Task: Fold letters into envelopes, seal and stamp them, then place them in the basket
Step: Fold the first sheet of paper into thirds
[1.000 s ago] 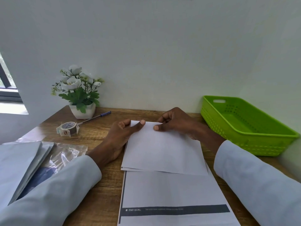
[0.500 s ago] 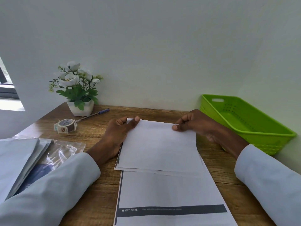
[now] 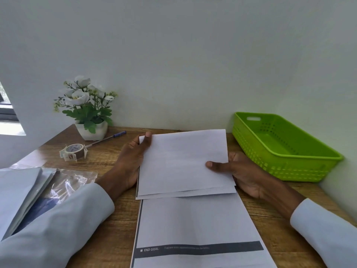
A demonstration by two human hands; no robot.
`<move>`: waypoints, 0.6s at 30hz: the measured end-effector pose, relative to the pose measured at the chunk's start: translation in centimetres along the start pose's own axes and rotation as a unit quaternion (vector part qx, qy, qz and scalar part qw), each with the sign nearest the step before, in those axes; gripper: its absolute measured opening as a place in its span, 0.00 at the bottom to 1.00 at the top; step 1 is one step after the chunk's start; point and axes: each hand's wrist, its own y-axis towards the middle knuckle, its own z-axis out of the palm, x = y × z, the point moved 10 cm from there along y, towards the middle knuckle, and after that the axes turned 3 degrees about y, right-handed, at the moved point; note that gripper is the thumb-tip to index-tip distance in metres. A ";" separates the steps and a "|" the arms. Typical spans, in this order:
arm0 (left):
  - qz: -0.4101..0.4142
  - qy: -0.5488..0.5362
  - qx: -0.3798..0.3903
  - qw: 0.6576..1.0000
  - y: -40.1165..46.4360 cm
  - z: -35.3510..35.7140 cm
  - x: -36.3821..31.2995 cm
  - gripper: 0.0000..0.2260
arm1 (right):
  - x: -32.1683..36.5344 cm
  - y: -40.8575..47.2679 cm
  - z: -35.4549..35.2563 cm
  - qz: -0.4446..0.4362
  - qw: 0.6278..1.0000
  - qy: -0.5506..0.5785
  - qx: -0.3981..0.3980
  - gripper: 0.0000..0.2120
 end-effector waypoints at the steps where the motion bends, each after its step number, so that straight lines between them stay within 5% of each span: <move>1: -0.003 0.004 0.009 1.000 -0.1 0.4 0.0 0.13 | 0.0 0.1 -0.1 -0.008 1.000 0.011 -0.012 0.17; 7: -0.042 0.040 0.086 0.995 -0.3 1.8 1.4 0.31 | 1.0 0.5 -1.8 -0.079 0.990 0.055 -0.106 0.17; 18: -0.058 0.044 0.102 0.992 -0.2 1.9 1.8 0.14 | 1.7 0.6 -1.9 -0.053 0.998 0.036 -0.023 0.17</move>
